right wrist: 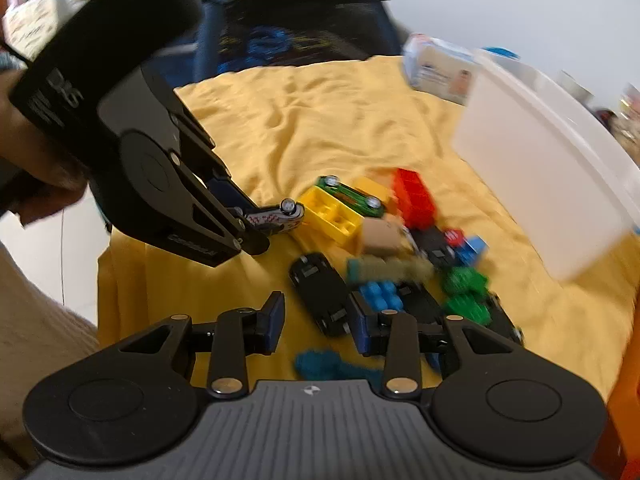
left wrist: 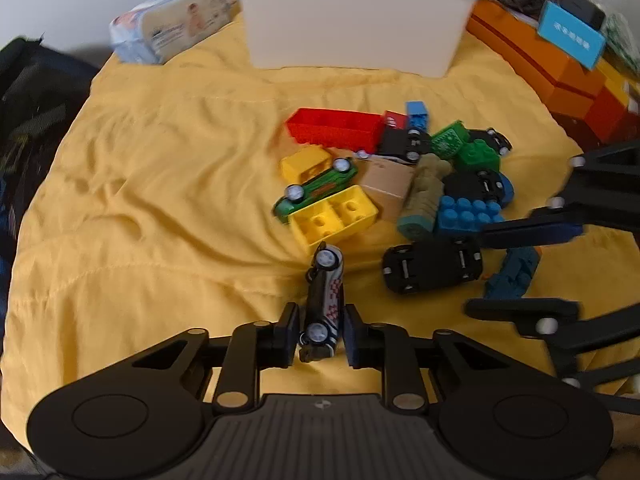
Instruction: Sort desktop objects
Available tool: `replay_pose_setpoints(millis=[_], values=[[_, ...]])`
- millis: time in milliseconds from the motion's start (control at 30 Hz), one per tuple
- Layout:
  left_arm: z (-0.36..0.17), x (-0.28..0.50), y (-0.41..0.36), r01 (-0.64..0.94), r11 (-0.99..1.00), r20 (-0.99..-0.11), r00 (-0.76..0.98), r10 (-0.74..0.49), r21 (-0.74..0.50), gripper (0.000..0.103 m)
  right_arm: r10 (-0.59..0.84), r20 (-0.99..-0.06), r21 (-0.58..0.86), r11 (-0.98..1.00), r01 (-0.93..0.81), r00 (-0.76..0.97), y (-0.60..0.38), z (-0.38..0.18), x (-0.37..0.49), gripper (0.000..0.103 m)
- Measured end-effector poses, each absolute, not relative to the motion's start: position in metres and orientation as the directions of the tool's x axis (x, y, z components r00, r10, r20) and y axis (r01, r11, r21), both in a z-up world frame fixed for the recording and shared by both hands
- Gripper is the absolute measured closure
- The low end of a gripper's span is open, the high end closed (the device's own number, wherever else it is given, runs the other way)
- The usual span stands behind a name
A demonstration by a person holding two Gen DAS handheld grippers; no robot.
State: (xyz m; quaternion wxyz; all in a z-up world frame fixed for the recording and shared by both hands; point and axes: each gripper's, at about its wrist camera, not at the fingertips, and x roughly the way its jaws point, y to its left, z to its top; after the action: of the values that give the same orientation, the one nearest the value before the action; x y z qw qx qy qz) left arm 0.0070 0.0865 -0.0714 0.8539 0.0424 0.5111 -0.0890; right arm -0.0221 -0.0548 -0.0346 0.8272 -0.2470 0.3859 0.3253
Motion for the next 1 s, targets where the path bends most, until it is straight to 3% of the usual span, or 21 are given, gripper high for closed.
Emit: replay_pose_setpoints(millis=[233,367,433,567,667,733,833,900,1000], values=[[-0.068,0.008,0.1,0.195,0.978,-0.88,0.448,-0.16,-0.078,0.084,0.243,-0.816,-0.323,0.559,-0.764,0.524,-0.025,-0.065,-0.008,0.079],[-0.066,0.005,0.099,0.235,0.962,-0.87,0.435,-0.232,-0.14,0.084,0.249,-0.819,-0.294,0.593,-0.75,0.518,-0.03,-0.065,-0.001,0.082],[-0.064,0.003,0.099,0.237,0.951,-0.859,0.425,-0.284,-0.197,0.084,0.294,-0.84,-0.161,0.667,-0.727,0.456,-0.041,-0.053,0.007,0.084],[-0.072,0.003,0.106,0.201,0.933,-0.858,0.373,-0.354,-0.298,0.084,0.516,-0.82,0.329,0.78,-0.532,0.249,-0.078,-0.039,0.028,0.083],[-0.08,0.004,0.114,0.143,0.939,-0.864,0.367,-0.343,-0.312,0.079,0.57,-0.799,0.47,0.79,-0.395,0.19,-0.091,-0.059,0.035,0.083],[-0.074,0.002,0.111,0.153,0.955,-0.871,0.393,-0.296,-0.256,0.069,0.564,-0.801,0.468,0.799,-0.378,0.202,-0.093,-0.065,0.035,0.078],[-0.061,-0.002,0.1,0.212,0.977,-0.871,0.472,-0.134,-0.036,0.055,0.51,-0.818,0.379,0.826,-0.418,0.266,-0.091,-0.057,0.028,0.066],[-0.056,-0.005,0.095,0.248,0.968,-0.863,0.496,-0.098,0.033,0.055,0.462,-0.826,0.296,0.843,-0.45,0.323,-0.09,-0.052,0.026,0.066],[-0.05,-0.006,0.094,0.264,0.964,-0.857,0.502,-0.119,0.022,0.055,0.443,-0.825,0.256,0.847,-0.467,0.351,-0.093,-0.042,0.026,0.066]])
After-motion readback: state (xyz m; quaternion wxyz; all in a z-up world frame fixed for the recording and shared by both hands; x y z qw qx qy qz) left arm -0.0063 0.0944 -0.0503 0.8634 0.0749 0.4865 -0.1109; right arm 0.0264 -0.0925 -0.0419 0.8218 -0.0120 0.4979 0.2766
